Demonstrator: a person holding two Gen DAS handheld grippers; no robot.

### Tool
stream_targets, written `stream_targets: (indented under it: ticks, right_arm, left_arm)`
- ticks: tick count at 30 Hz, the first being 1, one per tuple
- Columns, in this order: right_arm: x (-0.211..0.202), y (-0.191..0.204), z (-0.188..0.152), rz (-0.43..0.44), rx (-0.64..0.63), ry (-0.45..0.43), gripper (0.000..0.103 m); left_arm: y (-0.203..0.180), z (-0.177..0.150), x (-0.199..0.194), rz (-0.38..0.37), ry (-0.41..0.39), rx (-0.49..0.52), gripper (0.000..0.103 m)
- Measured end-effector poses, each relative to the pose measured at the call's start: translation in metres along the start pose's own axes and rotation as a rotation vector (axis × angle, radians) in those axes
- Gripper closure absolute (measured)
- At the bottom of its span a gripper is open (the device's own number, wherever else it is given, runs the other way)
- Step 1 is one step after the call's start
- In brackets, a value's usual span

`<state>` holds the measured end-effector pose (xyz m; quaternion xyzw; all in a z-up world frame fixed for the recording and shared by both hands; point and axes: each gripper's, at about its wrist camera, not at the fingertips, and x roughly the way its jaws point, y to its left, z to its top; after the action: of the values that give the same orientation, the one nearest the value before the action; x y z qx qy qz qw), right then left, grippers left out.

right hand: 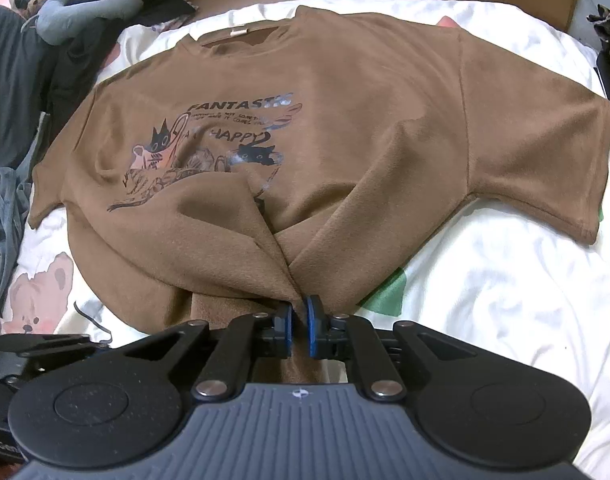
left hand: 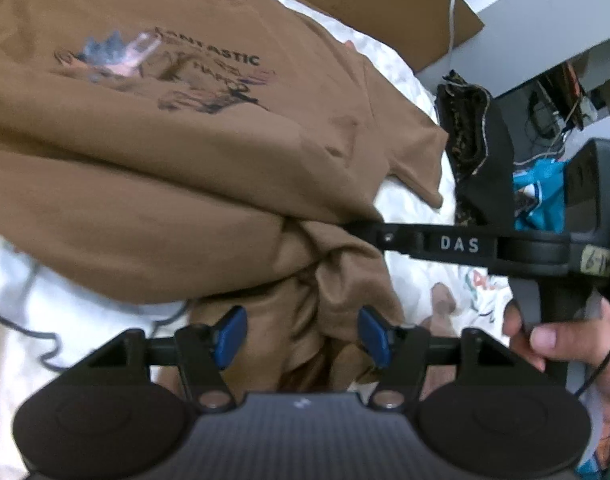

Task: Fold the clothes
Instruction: 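Lift the hem with the right tool while the left tool grasps it too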

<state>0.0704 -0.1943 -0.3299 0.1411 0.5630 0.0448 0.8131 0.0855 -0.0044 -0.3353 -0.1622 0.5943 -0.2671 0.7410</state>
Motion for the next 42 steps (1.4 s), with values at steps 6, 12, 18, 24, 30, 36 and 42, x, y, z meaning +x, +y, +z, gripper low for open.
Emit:
stream_targets:
  ticks: [6, 12, 18, 24, 30, 36, 42]
  right_arm:
    - [-0.012, -0.016, -0.003, 0.032, 0.061, -0.006, 0.065]
    - [-0.032, -0.025, -0.015, 0.032, 0.097, -0.04, 0.064]
    - [-0.055, -0.021, -0.031, 0.024, 0.039, -0.1, 0.064]
    - [-0.059, 0.001, -0.036, 0.05, -0.053, -0.112, 0.064]
    - [-0.05, 0.009, -0.037, 0.054, -0.079, -0.089, 0.064]
    - [-0.052, 0.013, -0.04, 0.087, -0.093, -0.074, 0.064]
    - [-0.057, 0.014, -0.046, 0.101, -0.086, -0.06, 0.063]
  left_arm:
    - [-0.001, 0.009, 0.01, -0.023, -0.005, -0.066, 0.038]
    - [0.001, 0.018, 0.011, -0.067, -0.027, -0.136, 0.065]
    - [-0.001, 0.037, 0.003, -0.089, -0.057, -0.14, 0.071]
    - [-0.01, 0.049, -0.002, -0.107, -0.067, -0.132, 0.071]
    - [0.004, 0.046, -0.009, -0.139, -0.069, -0.182, 0.093]
    - [0.024, 0.037, -0.043, -0.173, -0.109, -0.215, 0.098]
    - [0.047, 0.021, -0.11, -0.108, -0.177, -0.211, 0.099]
